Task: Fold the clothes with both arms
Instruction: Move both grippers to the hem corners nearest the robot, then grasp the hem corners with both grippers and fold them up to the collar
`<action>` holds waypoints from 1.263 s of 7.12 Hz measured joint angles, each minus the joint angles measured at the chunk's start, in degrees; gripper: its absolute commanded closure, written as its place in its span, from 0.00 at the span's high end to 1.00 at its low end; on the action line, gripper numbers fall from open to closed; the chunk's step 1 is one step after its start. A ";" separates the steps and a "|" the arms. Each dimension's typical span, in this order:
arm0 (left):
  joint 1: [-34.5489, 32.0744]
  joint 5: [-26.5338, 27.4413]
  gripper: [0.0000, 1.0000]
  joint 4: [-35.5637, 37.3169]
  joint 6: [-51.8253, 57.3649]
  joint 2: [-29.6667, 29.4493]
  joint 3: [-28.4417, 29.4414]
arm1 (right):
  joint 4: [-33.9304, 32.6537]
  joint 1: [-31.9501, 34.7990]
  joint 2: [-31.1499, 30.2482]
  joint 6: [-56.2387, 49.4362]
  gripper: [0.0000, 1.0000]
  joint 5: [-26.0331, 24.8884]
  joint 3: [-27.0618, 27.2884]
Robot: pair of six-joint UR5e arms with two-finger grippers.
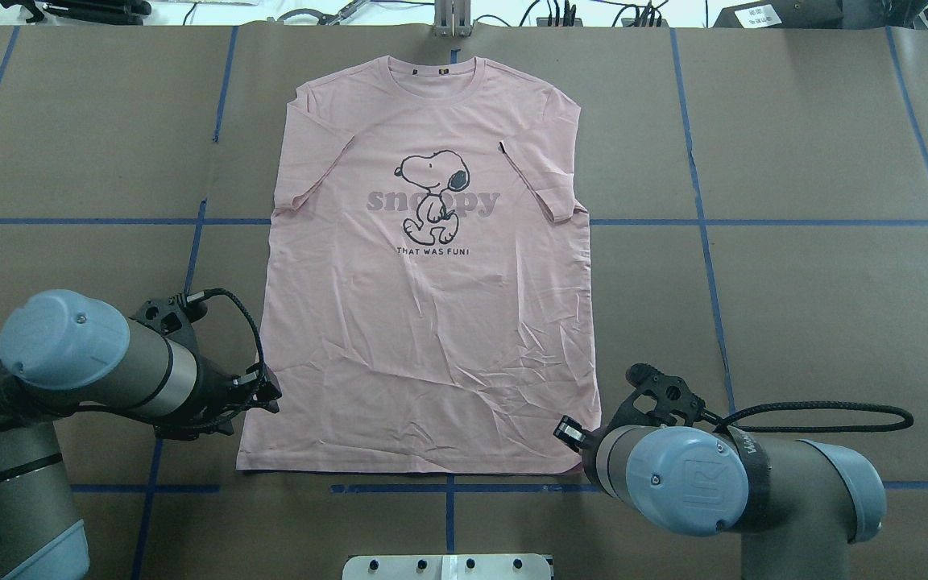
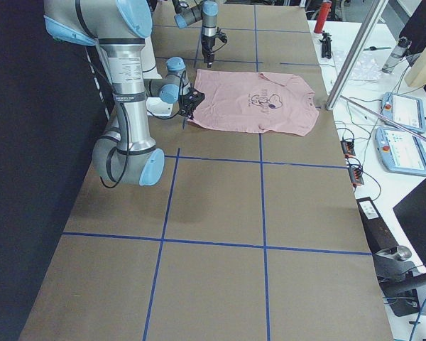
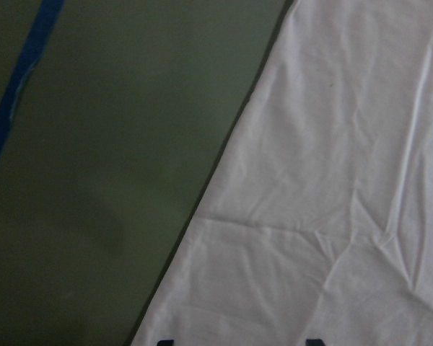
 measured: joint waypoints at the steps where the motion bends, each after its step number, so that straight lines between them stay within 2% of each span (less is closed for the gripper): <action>1: 1.13 1.00 0.68 0.43 -0.09 -0.01 -0.01 | 0.00 -0.01 0.01 0.00 0.00 -0.03 0.06; 5: 3.10 3.65 0.68 0.98 -0.43 0.86 -0.40 | 0.00 0.25 -0.15 -0.02 0.00 -0.13 0.14; 9: 3.78 3.46 0.65 1.22 -0.52 2.26 0.38 | 0.00 0.27 -0.20 0.00 0.00 -0.14 0.18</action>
